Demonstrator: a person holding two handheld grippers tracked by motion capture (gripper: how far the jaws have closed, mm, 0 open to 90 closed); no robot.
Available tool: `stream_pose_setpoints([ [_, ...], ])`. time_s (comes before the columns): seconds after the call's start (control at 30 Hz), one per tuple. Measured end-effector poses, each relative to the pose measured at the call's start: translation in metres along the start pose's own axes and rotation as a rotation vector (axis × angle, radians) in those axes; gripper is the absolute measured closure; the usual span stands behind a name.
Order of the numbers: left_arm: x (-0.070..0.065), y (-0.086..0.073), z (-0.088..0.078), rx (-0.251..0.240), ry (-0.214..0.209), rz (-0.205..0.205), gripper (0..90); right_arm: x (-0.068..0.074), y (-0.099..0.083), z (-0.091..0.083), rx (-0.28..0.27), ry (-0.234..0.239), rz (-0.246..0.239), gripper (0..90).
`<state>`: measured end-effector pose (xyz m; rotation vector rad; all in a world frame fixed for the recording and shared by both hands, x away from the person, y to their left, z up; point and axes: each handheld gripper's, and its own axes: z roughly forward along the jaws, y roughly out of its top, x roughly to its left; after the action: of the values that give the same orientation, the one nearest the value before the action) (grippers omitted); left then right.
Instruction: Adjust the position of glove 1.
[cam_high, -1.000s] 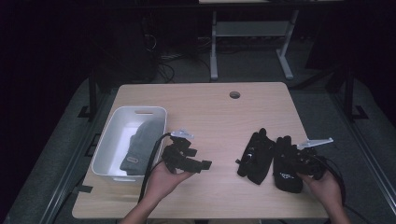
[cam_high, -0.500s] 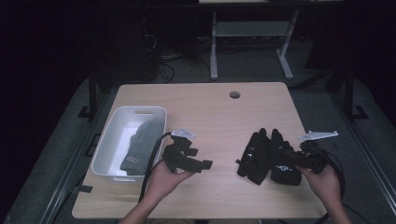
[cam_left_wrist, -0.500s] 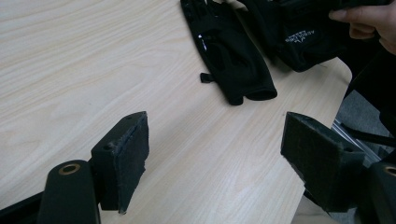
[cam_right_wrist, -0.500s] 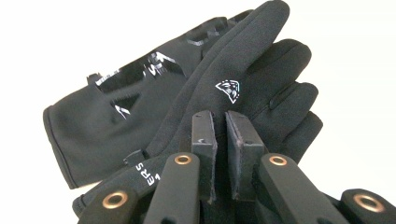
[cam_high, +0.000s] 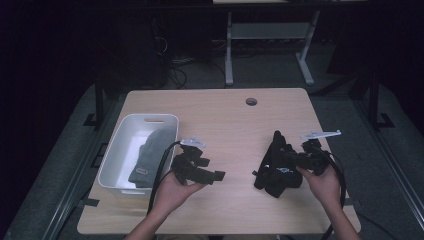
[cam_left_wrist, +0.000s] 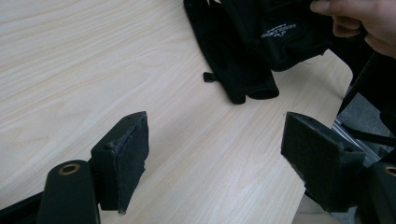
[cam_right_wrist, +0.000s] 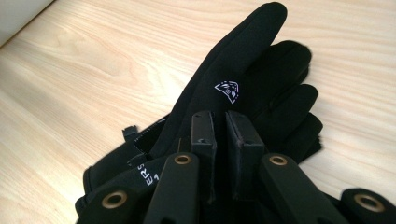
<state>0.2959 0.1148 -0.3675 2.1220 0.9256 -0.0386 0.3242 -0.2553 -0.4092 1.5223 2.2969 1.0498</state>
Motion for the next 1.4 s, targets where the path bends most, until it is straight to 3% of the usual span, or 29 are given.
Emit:
stream_pose_setpoints([
  [0.23,0.003,-0.003,-0.002,0.0,0.005,-0.007,23.2,0.005,-0.003,0.023,0.065,0.017,0.007,75.6],
  [0.3,0.003,-0.004,-0.002,0.0,0.007,-0.01,23.2,0.007,-0.005,0.026,0.085,0.023,0.008,61.5],
  [0.5,0.003,-0.004,-0.001,0.006,0.006,-0.011,23.2,0.012,-0.011,0.019,0.097,0.065,-0.09,50.3],
  [0.67,0.0,-0.003,0.002,0.007,0.004,-0.003,23.2,0.026,-0.018,0.014,0.117,0.169,-0.186,47.0],
  [0.83,-0.001,-0.002,0.003,0.014,0.002,0.003,23.2,0.037,-0.024,0.023,0.168,0.229,-0.256,45.4],
  [0.97,0.001,-0.002,0.002,0.013,0.004,0.001,23.2,0.042,-0.027,0.031,0.202,0.217,-0.306,49.1],
  [1.13,0.001,-0.004,0.002,0.013,0.002,-0.005,23.2,0.055,-0.031,0.038,0.216,0.114,-0.389,65.9],
  [1.33,0.002,-0.007,0.003,0.017,0.001,-0.01,23.2,0.055,-0.031,0.039,0.216,0.114,-0.375,88.3],
  [1.4,0.002,-0.006,0.003,0.02,0.0,-0.011,23.2,0.055,-0.031,0.038,0.212,0.115,-0.368,89.5],
])
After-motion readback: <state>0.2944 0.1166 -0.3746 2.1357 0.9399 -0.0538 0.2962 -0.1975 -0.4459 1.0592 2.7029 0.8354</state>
